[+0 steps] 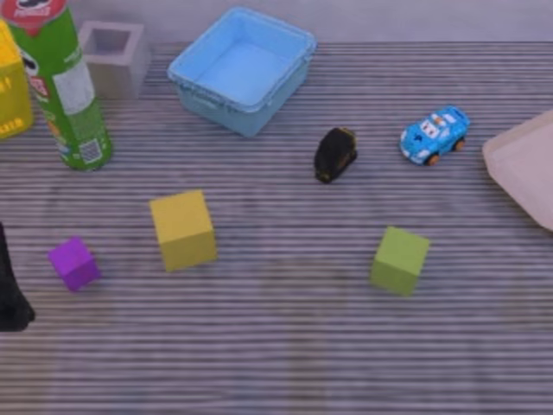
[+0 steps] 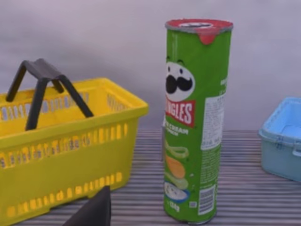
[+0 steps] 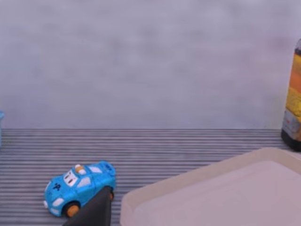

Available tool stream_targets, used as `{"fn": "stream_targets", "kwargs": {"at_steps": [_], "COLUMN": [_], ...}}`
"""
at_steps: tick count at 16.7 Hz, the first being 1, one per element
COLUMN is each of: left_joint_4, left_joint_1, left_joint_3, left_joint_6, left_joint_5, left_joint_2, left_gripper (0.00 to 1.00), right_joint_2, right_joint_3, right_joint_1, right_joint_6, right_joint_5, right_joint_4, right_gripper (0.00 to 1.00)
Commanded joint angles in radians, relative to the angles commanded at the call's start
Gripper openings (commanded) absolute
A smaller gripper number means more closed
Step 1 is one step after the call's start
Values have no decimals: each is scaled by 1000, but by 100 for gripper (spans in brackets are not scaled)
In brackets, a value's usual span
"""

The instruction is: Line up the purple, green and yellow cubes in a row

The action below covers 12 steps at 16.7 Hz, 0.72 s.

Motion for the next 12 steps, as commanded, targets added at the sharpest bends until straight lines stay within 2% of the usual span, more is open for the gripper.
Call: {"fn": "stream_targets", "kwargs": {"at_steps": [6, 12], "left_joint_4": [-57, -306], "left_joint_1": [-3, -30], "left_joint_3": [94, 415], "left_joint_6": [49, 249], "left_joint_5": [-2, -3], "left_joint_2": [104, 557], "left_gripper": [100, 100], "right_joint_2": [0, 0], "right_joint_3": [0, 0], "right_joint_1": [0, 0], "right_joint_6": [0, 0], "right_joint_5": [0, 0], "right_joint_4": [0, 0], "right_gripper": [100, 100]}}
